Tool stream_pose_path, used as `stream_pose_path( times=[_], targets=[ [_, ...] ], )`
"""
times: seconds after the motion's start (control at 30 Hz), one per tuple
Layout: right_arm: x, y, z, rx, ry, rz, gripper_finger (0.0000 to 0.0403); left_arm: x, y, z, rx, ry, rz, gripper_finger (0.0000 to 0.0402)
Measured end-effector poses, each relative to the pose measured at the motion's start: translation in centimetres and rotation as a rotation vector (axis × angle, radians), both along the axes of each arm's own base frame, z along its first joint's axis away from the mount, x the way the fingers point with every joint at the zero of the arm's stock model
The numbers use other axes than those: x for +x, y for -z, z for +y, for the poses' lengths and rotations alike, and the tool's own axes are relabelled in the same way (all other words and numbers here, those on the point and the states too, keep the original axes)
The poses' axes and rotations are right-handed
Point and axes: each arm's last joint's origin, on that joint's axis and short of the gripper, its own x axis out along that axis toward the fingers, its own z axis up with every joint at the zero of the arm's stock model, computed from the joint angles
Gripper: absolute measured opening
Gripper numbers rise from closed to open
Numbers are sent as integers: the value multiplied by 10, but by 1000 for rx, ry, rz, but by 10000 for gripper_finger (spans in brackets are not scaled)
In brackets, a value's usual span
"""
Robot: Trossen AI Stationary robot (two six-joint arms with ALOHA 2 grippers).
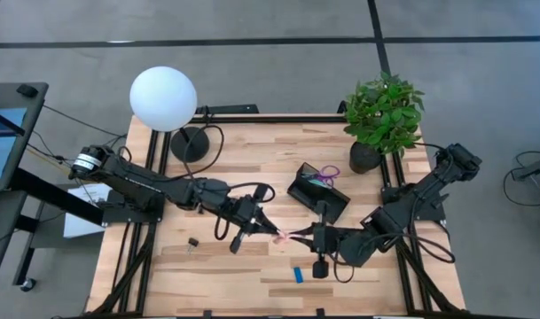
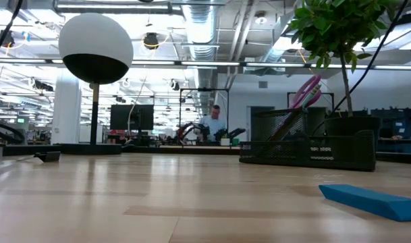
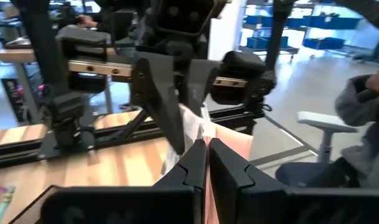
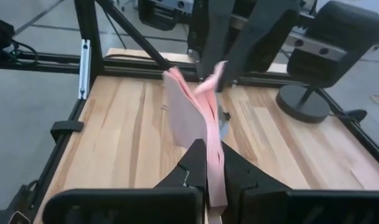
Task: Pick and place office supplies into organizer
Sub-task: Put the pink sticky notes into the black desk organizer
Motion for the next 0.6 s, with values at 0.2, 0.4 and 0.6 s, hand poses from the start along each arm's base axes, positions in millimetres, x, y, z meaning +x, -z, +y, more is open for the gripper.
stream_pose_path(
  times=[0.2,0.4,0.6],
  targets=[
    [-3,3,3,-26,13,11,5,1,3,4,43,-133,24,8],
    [-6,7,2,-37,39,49,5,2,6,7,82,-230,46,71],
    [-11,15,-3,-15,111,112,5,2,5,8,85,-286,40,136]
  ],
)
